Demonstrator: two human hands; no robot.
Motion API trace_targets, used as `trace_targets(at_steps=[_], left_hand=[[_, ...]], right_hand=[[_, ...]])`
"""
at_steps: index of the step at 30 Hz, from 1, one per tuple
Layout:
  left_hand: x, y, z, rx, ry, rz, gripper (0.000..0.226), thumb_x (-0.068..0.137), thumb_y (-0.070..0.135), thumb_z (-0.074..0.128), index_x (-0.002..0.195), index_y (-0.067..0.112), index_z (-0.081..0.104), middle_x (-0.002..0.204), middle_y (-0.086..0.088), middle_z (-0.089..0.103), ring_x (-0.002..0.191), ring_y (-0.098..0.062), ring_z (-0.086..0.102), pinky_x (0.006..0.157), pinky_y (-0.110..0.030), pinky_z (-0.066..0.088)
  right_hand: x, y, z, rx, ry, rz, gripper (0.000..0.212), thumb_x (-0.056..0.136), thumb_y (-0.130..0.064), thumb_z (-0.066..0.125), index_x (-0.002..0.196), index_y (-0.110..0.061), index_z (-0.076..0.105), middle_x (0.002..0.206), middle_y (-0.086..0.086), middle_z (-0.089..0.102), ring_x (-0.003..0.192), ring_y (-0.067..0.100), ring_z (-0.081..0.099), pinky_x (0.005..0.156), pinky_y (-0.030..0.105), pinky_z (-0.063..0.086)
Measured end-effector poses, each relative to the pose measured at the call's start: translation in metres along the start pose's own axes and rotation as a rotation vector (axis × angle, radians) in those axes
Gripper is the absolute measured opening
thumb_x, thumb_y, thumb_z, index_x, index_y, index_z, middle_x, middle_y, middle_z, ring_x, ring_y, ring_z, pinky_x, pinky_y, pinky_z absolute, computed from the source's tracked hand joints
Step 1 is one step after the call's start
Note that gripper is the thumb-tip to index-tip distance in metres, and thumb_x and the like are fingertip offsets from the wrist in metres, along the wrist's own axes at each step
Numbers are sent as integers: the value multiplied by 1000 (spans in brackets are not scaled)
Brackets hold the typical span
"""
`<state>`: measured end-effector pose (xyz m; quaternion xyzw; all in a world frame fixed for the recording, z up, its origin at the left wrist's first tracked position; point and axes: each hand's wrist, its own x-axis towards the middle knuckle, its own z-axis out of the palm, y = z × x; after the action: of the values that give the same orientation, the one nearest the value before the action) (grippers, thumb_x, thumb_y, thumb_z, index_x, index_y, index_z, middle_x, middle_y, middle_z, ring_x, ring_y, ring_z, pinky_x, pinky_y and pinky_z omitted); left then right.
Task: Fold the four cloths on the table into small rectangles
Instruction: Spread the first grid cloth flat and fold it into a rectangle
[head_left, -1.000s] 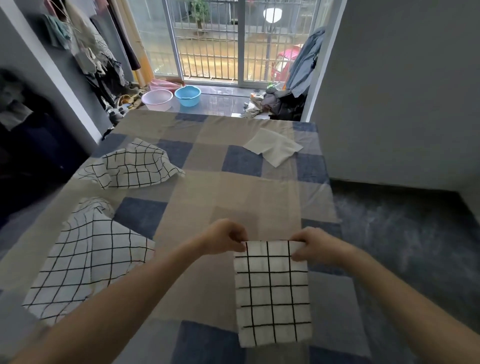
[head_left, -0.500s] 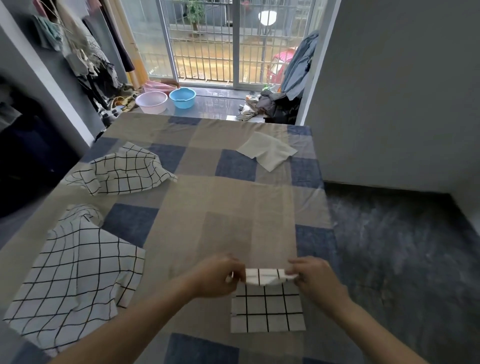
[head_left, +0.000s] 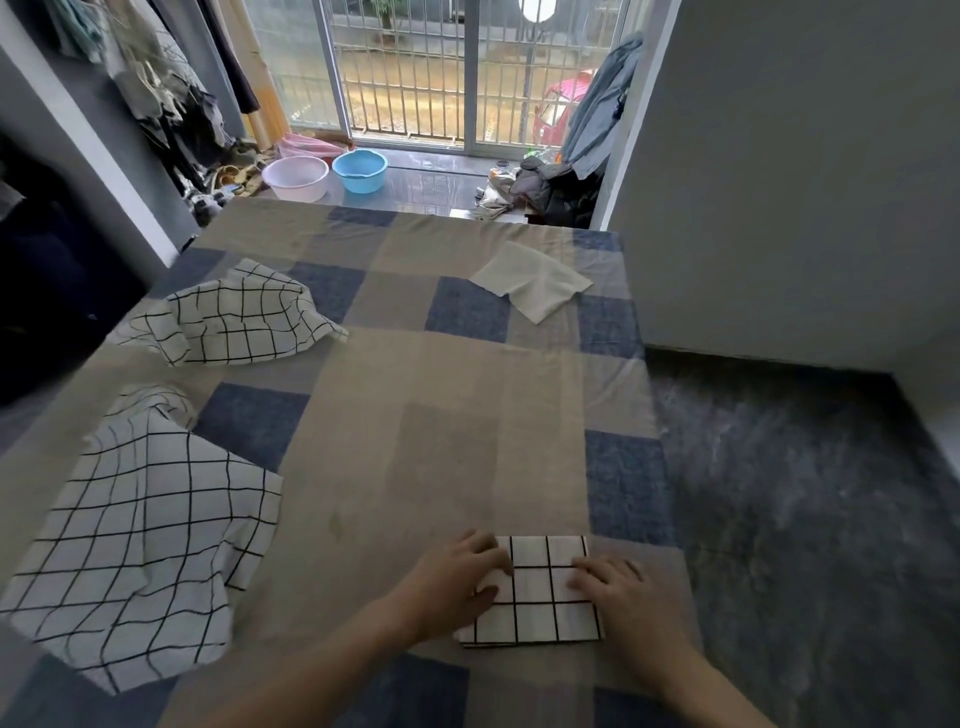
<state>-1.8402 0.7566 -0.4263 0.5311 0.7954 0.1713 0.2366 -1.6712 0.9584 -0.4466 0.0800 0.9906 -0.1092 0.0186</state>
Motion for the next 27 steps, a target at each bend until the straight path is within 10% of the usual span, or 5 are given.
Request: trace_targets(at_steps=[4,12,27], left_hand=[[5,0,31,151,-105,-66,70,94,39,47,154,25,12,162,3,7,147,-18,4,120,-38,14],[1,-15,48,224,-162,-115,83,91,65,31,137,40,-32,154,15,-27,141,-9,-29,120,-43,-9],[2,-2,27,293,-302,-182,123,72,73,58,151,22,-21,150,11,-34,138,-15,-34,113,-49,-19]], right_hand=[[27,-41,16,136,135,145,50,74,-15,62,124,-15,57,129,9,59,114,25,58,95,37,51],[30,-52,56,44,-64,161,61,94,-44,35,147,-15,39,153,3,38,143,13,22,116,36,8],[23,-19,30,50,-21,418,71,87,-44,42,150,-18,22,160,6,13,144,23,18,117,42,14]])
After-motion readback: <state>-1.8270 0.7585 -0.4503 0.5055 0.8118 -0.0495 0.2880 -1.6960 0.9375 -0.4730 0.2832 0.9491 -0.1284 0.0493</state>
